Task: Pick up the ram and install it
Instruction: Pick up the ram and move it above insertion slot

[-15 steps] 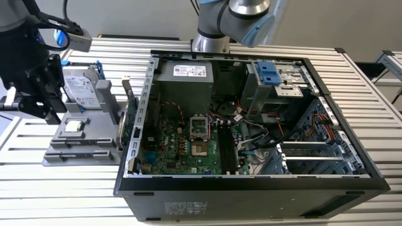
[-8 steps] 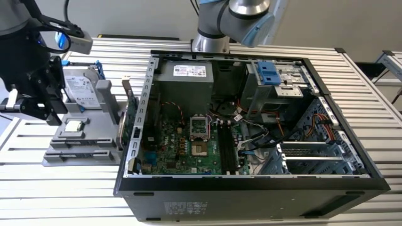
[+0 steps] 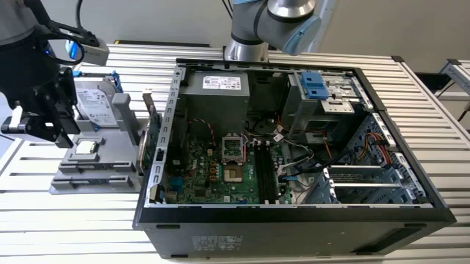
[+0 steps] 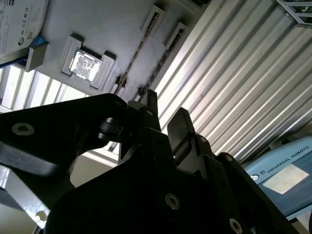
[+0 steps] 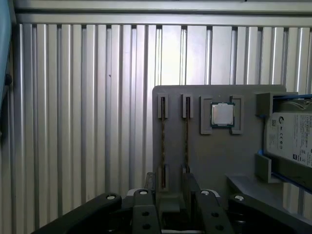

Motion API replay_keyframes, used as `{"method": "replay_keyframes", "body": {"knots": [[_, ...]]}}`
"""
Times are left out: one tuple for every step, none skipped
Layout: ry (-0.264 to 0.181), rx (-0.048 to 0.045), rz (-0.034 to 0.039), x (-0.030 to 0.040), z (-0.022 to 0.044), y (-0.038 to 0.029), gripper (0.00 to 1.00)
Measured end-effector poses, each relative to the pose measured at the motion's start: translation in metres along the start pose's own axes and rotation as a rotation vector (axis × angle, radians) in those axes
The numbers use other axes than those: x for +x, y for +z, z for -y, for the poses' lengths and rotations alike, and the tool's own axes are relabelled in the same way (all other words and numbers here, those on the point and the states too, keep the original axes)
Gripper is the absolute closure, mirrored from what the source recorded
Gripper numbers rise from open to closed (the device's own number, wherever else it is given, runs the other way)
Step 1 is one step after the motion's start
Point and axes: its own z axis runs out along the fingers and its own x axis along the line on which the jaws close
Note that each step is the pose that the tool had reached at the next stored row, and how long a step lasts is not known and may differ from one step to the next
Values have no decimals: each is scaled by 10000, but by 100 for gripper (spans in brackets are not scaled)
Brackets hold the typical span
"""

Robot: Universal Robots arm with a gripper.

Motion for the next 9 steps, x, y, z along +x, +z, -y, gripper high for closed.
{"method": "replay_keyframes", "body": {"knots": [[0, 0, 0, 0, 0, 5, 0], [0, 0, 0, 0, 0, 9, 0], [0, 0, 0, -1, 0, 14, 0], [0, 1, 1, -1, 1, 19, 0], [-1, 0, 0, -1, 1, 23, 0], [0, 0, 0, -1, 1, 27, 0], [0, 0, -1, -1, 0, 32, 0], [0, 1, 0, -1, 1, 36, 0], [0, 0, 0, -1, 1, 41, 0]]}}
